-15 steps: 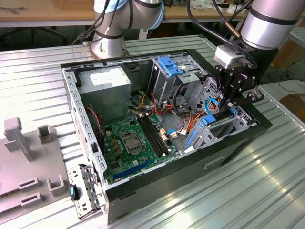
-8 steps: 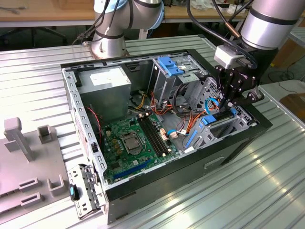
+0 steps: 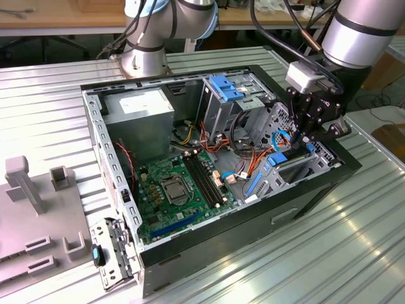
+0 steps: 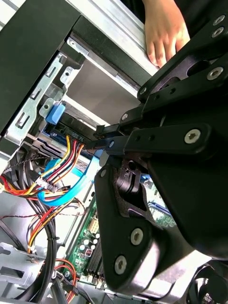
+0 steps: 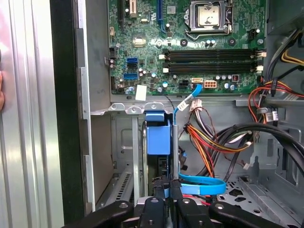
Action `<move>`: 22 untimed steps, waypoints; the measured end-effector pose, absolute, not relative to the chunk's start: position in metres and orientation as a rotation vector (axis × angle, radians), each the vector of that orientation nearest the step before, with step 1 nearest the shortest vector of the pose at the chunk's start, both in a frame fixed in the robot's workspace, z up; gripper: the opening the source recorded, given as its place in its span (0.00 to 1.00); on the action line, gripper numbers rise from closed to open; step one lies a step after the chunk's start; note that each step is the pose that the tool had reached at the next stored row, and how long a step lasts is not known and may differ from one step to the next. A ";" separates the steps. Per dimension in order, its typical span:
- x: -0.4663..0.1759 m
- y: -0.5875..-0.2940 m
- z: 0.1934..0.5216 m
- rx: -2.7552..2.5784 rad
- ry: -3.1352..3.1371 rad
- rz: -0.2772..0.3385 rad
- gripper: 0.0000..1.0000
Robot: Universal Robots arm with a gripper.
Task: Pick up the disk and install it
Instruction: 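Insert the second disk wire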
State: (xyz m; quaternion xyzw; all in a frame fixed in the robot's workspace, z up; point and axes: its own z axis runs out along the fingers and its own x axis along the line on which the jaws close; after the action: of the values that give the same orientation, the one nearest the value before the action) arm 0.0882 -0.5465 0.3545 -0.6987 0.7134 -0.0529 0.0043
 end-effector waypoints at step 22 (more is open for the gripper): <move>0.085 -0.552 0.348 -2.143 2.215 -0.139 0.16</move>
State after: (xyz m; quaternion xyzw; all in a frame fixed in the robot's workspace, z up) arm 0.0846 -0.5522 0.3477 -0.6945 0.7175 -0.0450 0.0283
